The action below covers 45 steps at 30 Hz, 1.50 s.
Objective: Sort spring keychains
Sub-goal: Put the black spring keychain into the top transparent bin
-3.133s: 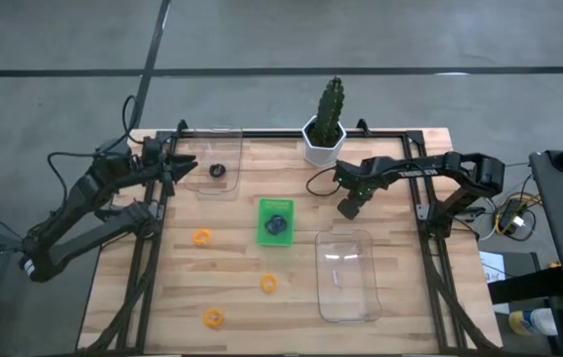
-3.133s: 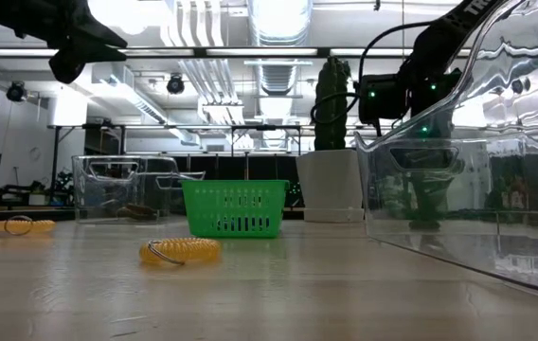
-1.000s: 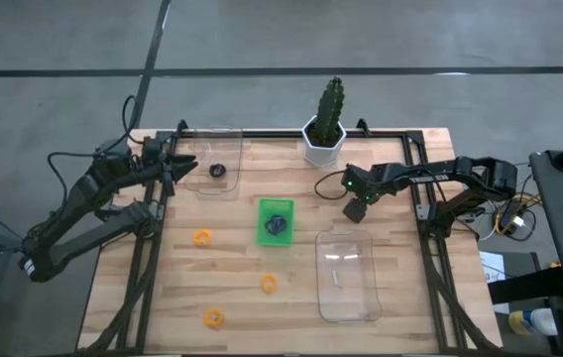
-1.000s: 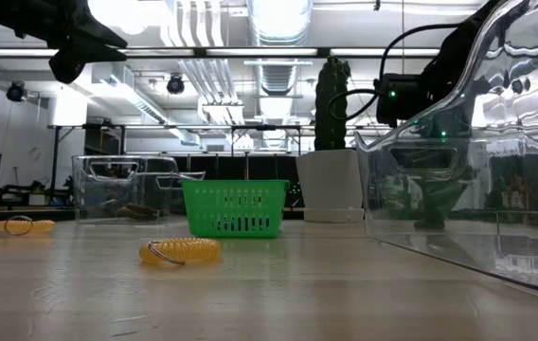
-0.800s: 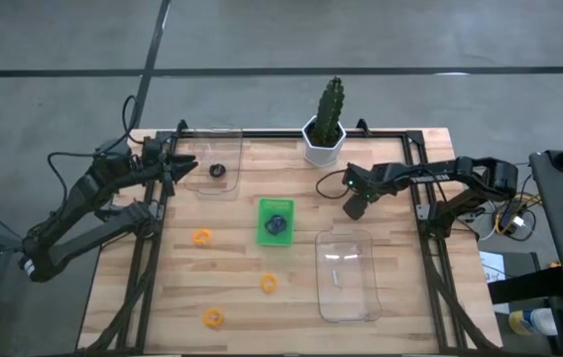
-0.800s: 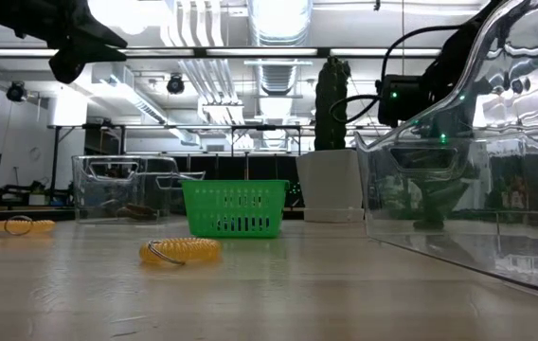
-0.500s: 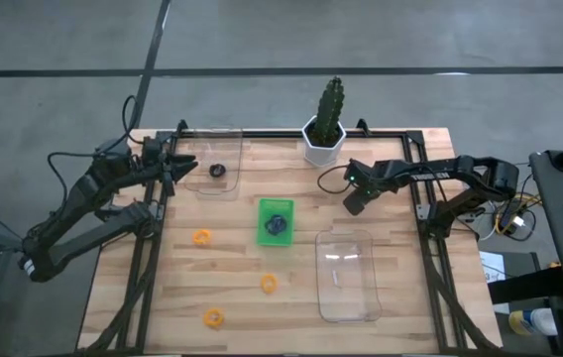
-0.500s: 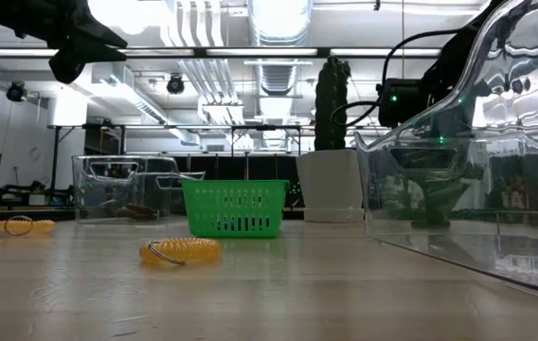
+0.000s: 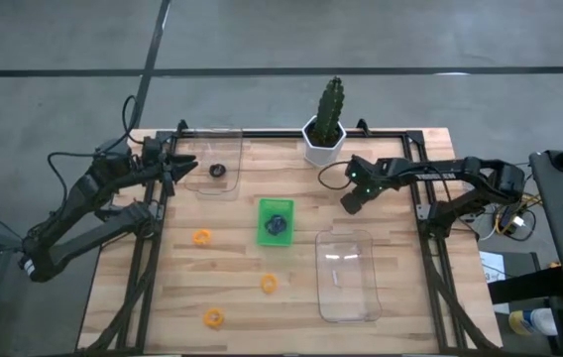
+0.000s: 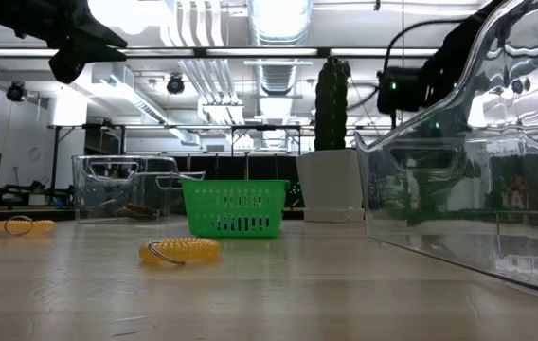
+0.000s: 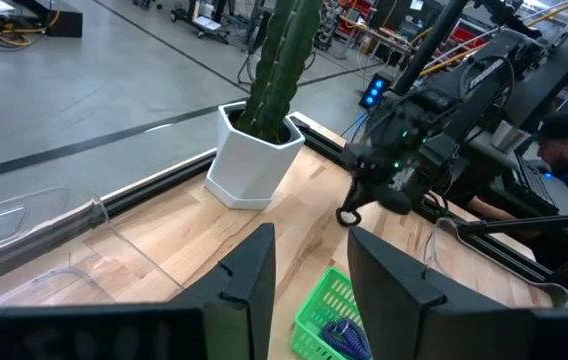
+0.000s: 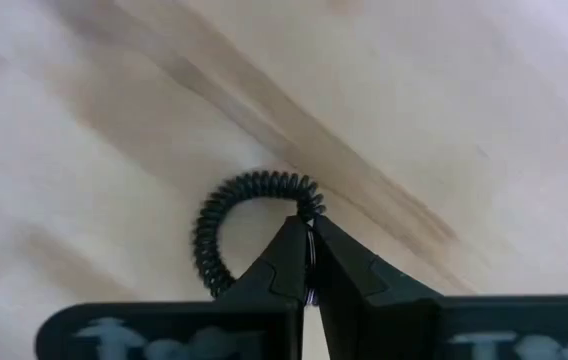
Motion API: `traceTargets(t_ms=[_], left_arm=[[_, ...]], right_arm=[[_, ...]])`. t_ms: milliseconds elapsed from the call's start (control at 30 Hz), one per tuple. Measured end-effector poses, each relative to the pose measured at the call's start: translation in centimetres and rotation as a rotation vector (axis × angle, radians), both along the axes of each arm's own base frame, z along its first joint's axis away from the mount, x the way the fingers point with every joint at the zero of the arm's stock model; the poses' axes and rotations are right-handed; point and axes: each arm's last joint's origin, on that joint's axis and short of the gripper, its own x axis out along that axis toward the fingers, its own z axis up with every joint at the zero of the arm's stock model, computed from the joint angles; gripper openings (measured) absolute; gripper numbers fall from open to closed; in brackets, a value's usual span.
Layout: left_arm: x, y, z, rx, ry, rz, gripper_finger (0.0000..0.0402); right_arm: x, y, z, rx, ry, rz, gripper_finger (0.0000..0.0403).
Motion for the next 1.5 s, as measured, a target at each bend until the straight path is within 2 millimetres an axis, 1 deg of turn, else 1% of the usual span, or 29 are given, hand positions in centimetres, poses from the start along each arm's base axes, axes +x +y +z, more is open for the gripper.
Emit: traceTargets(t_ms=[167,333,667,933,1167,1333,1500], left_arm=[[0.0,0.0,0.0,0.000,0.000,0.000,0.0119],[0.0,0.0,0.0,0.000,0.000,0.000,0.0119],[0.0,0.0,0.0,0.002,0.003,0.000,0.0119],[0.2,0.2,-0.1,-0.015,0.009,0.001,0.0119],[0.6,0.5,-0.3,-0.056,0.015,-0.005,0.0119],[0.9,0.7,-0.5,-0.081,0.025,-0.006,0.0119],[1.2,0.9,-0.7,-0.101,0.039,-0.024,0.0119]], right_arm=[[-0.2,0.2,2.4,0.006,-0.131,0.014,0.0008],[-1.0,0.9,5.0,0.014,-0.286,0.041,0.0008],[-2.0,2.3,10.5,0.119,-0.759,0.199,0.0008],[-2.2,3.1,14.5,0.192,-1.122,0.394,0.0008],[-2.0,3.5,18.1,0.222,-1.422,0.659,0.0008],[-2.5,4.0,20.4,0.179,-1.604,0.843,0.0008],[-3.3,5.0,22.0,0.097,-1.749,0.980,0.0008]])
